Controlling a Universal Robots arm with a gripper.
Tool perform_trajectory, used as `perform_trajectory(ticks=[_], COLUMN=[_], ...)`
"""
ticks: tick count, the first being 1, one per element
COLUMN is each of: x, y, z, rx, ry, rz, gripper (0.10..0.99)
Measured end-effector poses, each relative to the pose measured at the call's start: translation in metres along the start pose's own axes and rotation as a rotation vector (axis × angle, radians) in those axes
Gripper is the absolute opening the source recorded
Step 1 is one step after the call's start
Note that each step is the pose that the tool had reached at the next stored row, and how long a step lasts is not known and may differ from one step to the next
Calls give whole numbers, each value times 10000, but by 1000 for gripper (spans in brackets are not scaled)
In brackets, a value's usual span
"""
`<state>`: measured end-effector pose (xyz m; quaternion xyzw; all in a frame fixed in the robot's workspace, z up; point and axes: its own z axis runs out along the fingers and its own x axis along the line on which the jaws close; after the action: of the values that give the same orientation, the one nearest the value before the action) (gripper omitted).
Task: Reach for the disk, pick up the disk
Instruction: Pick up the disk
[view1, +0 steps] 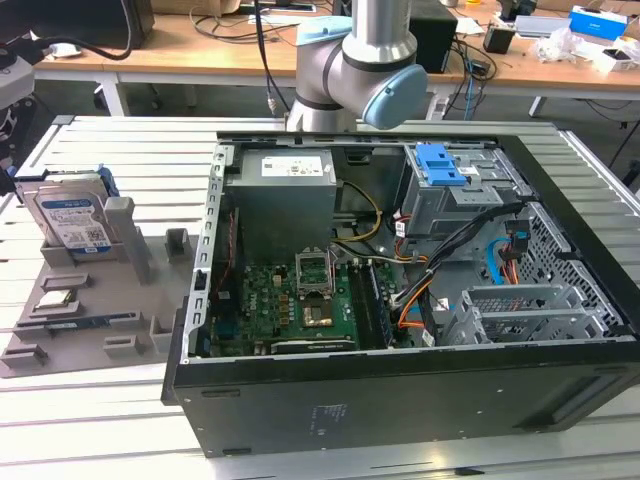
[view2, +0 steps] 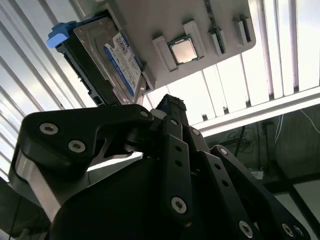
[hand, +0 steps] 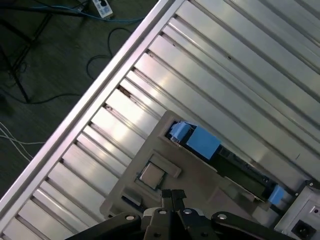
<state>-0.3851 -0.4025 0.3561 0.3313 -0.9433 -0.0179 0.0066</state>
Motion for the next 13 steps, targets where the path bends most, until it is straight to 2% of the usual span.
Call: perform_trajectory(ticks=[7, 13], x=[0, 0], y=[0, 0], z=[0, 0], rx=[1, 2], ry=[37, 77], rz=[-959, -2030], gripper=[106, 106])
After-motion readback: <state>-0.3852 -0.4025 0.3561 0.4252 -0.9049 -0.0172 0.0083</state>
